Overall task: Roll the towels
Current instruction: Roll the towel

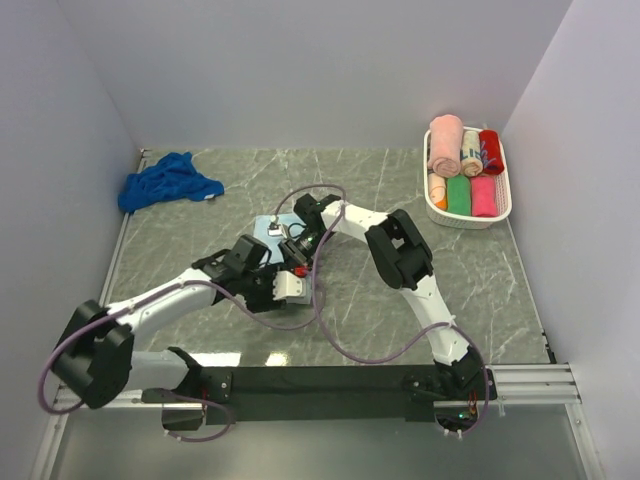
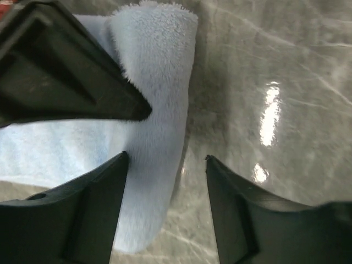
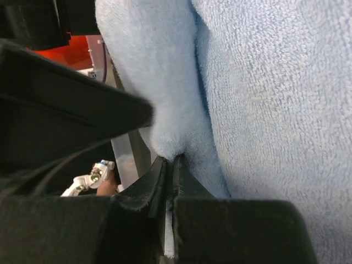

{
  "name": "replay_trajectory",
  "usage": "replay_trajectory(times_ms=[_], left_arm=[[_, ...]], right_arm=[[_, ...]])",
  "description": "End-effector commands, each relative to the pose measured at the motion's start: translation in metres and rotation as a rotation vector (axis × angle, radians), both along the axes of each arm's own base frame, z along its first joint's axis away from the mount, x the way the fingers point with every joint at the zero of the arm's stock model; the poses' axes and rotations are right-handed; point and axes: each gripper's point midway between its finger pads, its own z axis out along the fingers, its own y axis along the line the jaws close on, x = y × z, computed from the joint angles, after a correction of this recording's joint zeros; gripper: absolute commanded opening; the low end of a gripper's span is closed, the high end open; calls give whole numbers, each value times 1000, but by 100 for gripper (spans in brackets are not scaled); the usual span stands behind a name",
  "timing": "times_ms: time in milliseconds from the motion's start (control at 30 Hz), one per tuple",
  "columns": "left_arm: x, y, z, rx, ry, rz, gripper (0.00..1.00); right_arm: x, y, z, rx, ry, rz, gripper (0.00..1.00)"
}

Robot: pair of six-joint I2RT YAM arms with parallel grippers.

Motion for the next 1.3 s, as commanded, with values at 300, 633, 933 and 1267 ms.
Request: replay_trajectory(times_ms=[300,633,933,1267], left_arm=[[-43,26,-69,218,310,37,5],[-34,7,-24,112,778,98,1],[36,10,-36,63,1033,181,6],[80,11,-63,82,995,222,13]], right_arm=[[35,-33,-6,-91,-182,-103,30],[117,-105,95,-32,-560,-427,47],[89,-141,145,-8,-1003,-417,40],[32,-45,97,1,-1232,-28,73]])
